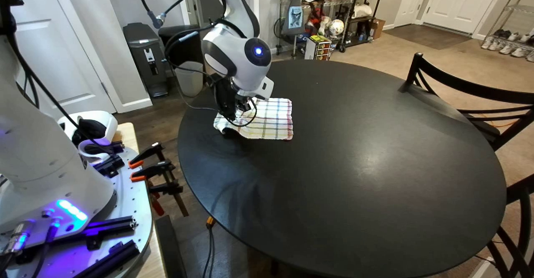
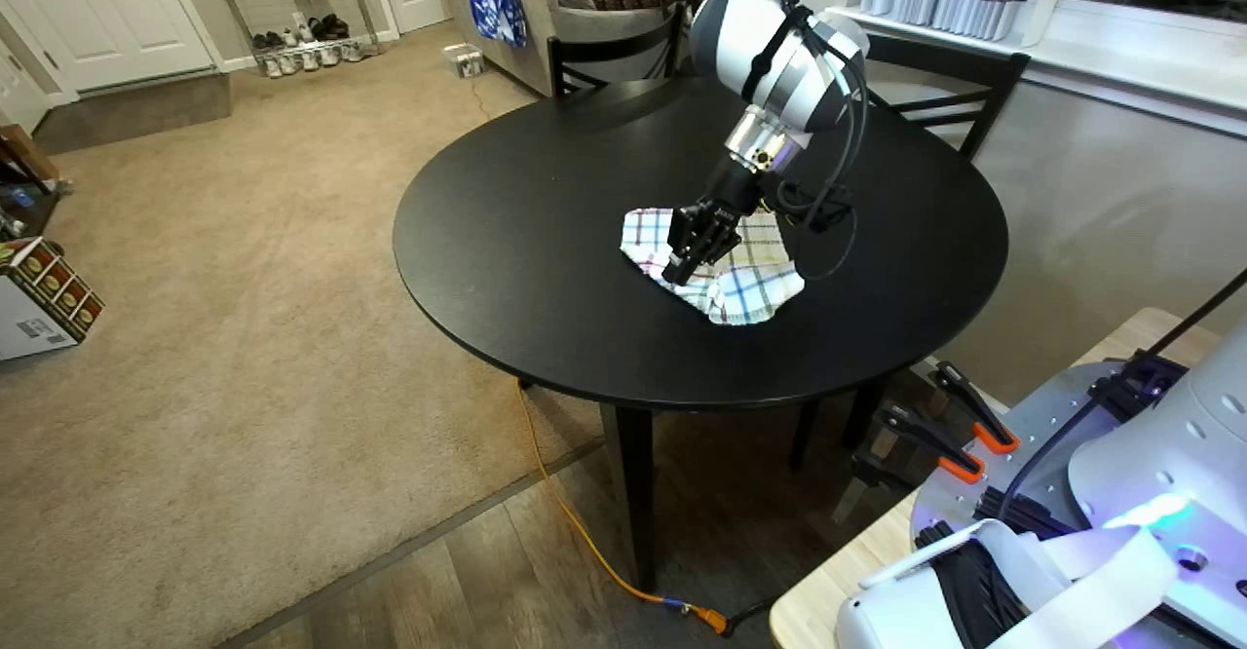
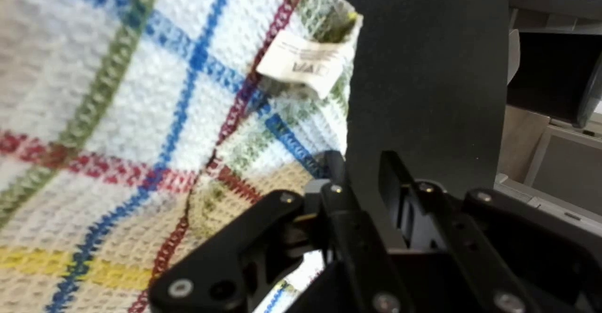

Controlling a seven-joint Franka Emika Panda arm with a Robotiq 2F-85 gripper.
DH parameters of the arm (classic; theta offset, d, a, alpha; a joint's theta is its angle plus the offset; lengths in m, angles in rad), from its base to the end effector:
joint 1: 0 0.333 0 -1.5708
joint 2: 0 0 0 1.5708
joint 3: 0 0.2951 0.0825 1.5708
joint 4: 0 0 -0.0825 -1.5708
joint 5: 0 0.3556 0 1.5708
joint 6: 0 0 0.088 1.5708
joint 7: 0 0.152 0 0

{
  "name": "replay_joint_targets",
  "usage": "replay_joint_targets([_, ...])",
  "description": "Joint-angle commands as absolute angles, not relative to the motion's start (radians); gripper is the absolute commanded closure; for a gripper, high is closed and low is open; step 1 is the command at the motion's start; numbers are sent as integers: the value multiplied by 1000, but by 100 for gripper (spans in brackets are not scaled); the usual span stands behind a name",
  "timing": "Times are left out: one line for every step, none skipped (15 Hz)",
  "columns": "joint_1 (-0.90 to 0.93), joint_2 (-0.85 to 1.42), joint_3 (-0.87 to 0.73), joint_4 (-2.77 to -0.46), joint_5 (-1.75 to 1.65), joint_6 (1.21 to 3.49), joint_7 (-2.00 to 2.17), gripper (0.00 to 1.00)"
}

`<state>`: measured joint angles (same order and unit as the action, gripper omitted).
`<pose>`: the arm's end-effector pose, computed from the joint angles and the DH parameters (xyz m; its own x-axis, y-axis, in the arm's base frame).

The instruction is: Unfold the towel fully

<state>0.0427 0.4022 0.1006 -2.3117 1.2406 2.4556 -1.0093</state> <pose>0.4689 0.0991 0.1235 0.9968 0.0162 0.0778 0.0624 -0.7663 -0.6395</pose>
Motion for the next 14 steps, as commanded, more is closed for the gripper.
replay_joint_targets([53, 390, 86, -2320, 1221, 2487, -997, 100])
replay_joint_targets([52, 394, 83, -2313, 1222, 2499, -1001, 100])
replay_joint_targets([51, 397, 81, -2306, 1225, 2516, -1008, 69])
replay_joint_targets([49, 399, 76, -2298, 1225, 2533, -1008, 73])
replay_joint_targets([46, 399, 75, -2296, 1232, 2548, -1013, 73])
replay_joint_targets([43, 404, 72, -2288, 1233, 2562, -1012, 67])
replay_joint_targets([42, 404, 70, -2283, 1229, 2570, -1007, 62])
replay_joint_targets([41, 408, 67, -2275, 1224, 2574, -1001, 54])
replay_joint_targets([42, 409, 66, -2271, 1219, 2583, -997, 49])
replay_joint_targets([44, 409, 63, -2264, 1210, 2583, -986, 42])
replay_joint_targets([45, 408, 62, -2260, 1207, 2585, -982, 36])
replay_joint_targets([45, 404, 59, -2250, 1198, 2578, -969, 29])
replay_joint_targets([46, 403, 55, -2241, 1189, 2579, -960, 23])
replay_joint_targets([43, 403, 51, -2229, 1176, 2574, -948, 16])
